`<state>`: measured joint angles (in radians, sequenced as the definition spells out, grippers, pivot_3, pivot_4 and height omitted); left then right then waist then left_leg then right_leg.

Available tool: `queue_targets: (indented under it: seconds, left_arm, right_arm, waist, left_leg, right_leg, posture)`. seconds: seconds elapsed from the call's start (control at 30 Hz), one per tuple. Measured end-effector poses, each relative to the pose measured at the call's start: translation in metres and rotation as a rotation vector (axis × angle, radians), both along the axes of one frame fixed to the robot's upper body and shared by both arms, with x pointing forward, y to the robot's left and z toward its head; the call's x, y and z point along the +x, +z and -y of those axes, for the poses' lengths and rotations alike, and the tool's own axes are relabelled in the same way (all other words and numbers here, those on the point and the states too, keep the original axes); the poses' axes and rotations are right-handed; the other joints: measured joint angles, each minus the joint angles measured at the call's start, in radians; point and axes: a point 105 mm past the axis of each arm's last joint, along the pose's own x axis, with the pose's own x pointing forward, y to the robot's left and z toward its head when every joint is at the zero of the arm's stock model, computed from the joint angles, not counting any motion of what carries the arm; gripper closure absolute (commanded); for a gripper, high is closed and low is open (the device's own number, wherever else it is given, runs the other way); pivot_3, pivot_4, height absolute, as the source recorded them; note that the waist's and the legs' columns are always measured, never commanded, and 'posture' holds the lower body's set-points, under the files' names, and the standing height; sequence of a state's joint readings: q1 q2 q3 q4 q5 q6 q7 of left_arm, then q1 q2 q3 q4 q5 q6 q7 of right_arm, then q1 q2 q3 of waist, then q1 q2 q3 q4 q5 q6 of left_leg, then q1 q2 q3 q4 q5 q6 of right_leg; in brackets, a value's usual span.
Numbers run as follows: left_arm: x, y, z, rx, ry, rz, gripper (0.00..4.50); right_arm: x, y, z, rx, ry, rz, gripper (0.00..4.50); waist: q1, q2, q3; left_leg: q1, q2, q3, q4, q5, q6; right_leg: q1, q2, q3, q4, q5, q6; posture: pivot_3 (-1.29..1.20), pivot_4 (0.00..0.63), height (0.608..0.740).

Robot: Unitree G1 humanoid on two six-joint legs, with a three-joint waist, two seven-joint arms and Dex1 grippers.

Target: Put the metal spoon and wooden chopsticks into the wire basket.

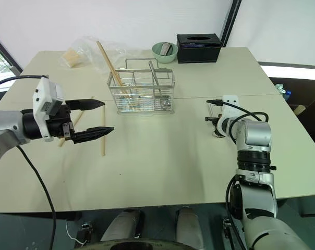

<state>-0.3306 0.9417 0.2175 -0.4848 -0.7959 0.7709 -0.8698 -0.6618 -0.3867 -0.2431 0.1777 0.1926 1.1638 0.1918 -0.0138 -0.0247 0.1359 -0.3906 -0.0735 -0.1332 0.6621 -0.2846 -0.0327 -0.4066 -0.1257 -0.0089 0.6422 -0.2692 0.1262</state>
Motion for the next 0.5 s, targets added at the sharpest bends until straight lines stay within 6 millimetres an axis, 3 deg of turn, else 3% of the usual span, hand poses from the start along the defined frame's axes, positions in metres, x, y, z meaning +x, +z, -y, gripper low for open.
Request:
queue_targets:
  seconds: [0.07,0.13,0.27,0.33,0.4,0.5]
  left_arm:
    - [0.001,0.000,0.000,-0.008,0.005,0.002,0.00]
    - [0.003,0.001,0.000,-0.016,0.014,0.007,0.00]
    - [0.007,0.007,0.001,-0.031,0.027,0.036,0.00]
    - [0.009,0.008,0.000,-0.038,0.037,0.042,0.00]
    - [0.011,0.007,-0.002,-0.045,0.050,0.042,0.00]
    - [0.014,0.010,-0.001,-0.066,0.066,0.055,0.00]
  right_arm:
    - [0.004,0.012,0.001,0.012,0.016,0.069,4.49]
    - [0.010,0.043,-0.003,0.071,0.063,0.213,4.49]
    - [0.014,0.149,-0.032,0.224,0.216,0.595,4.49]
    - [0.008,0.192,-0.050,0.264,0.294,0.746,4.49]
    - [0.005,0.207,-0.065,0.309,0.340,0.804,4.49]
    - [0.010,0.202,-0.106,0.404,0.415,0.794,4.49]
  waist:
    - [0.000,0.000,0.000]
    - [-0.001,0.002,0.001]
    - [-0.008,0.003,0.002]
    - [-0.007,0.002,0.002]
    - [-0.005,-0.001,0.000]
    - [-0.005,0.000,0.000]
  left_leg:
    - [0.000,0.000,0.000,0.000,0.000,0.000]
    - [0.000,0.000,0.000,0.000,0.000,0.000]
    - [0.000,0.001,0.000,-0.001,0.000,0.000]
    - [0.001,0.002,-0.001,-0.002,0.000,0.000]
    - [0.001,0.002,-0.003,-0.003,0.000,0.000]
    - [0.000,0.002,-0.003,-0.001,0.000,0.000]
  right_leg:
    - [-0.001,0.000,0.000,0.002,0.000,0.000]
    - [-0.001,0.000,0.000,0.002,0.000,0.001]
    - [-0.003,0.002,0.000,0.003,0.001,0.001]
    - [-0.003,0.004,0.000,0.004,0.000,0.001]
    - [-0.003,0.005,0.000,0.005,0.000,0.000]
    - [-0.006,0.005,0.002,0.005,0.001,0.000]
  posture:
    - [0.00,0.150,0.649]
    - [0.00,0.150,0.649]
    - [0.00,0.150,0.649]
    - [0.00,0.150,0.649]
    - [0.00,0.150,0.649]
    - [0.00,0.150,0.649]
